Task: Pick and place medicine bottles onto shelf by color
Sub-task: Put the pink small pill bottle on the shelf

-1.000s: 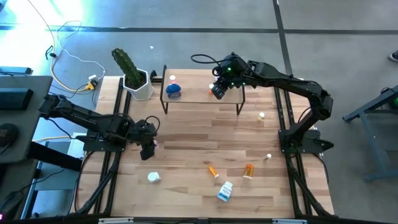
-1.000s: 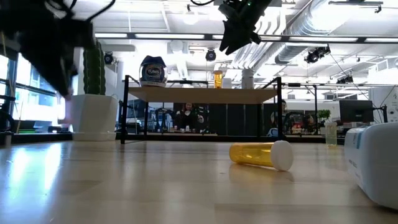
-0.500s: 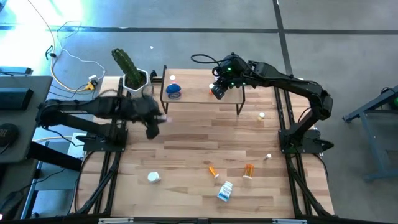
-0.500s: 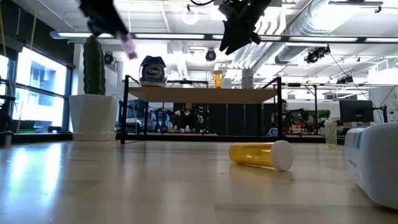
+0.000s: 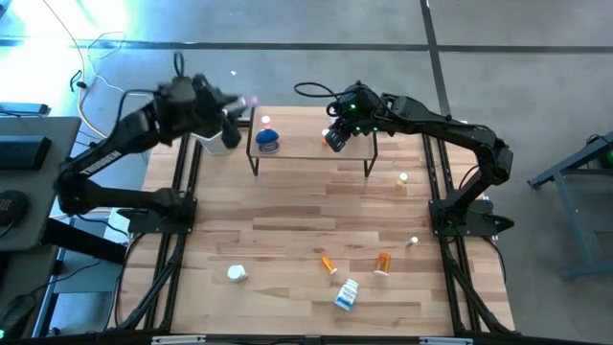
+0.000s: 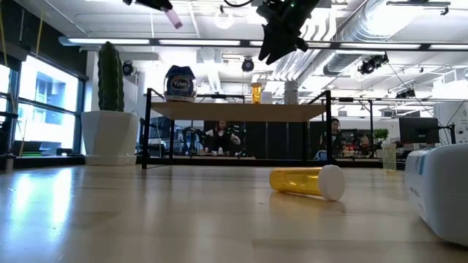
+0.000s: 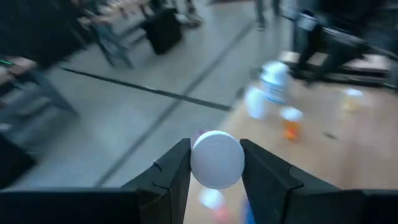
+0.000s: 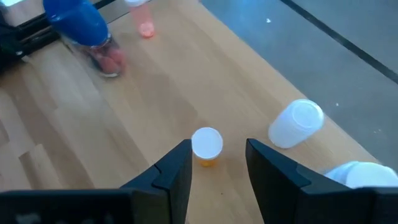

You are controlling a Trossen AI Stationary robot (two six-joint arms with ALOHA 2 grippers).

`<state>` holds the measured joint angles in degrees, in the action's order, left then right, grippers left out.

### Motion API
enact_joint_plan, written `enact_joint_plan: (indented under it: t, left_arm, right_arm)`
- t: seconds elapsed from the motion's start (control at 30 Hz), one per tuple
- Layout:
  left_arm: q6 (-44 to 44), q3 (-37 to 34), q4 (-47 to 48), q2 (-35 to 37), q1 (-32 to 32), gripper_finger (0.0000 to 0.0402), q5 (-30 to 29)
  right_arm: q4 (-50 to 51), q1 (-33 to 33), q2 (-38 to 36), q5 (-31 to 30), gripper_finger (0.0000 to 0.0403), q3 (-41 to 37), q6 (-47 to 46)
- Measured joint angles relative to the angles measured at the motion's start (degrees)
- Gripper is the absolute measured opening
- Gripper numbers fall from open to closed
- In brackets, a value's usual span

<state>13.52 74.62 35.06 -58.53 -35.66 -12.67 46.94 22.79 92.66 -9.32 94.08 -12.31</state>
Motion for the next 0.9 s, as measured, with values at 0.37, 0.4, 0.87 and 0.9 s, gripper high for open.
enact_joint_plan:
  t: [0.37,0.4,0.87,0.9]
  left_arm:
    - [6.6,13.6,-1.8,-12.9,-12.7,0.0119,3.2]
    - [6.6,14.8,-1.7,-14.3,-13.2,0.0119,3.5]
    - [3.1,31.8,13.1,-33.4,-13.3,0.0119,9.8]
    - [2.1,32.7,13.9,-34.5,-13.2,0.012,10.2]
  right_arm:
    - [0.0,2.3,0.0,-3.2,0.0142,0.0,-3.0]
    - [0.0,2.6,0.0,-3.1,0.0142,0.0,-3.3]
    - [1.2,4.2,0.0,-4.2,0.0142,0.0,-2.7]
    - [1.3,4.4,0.0,-4.3,0.0142,0.0,-2.0]
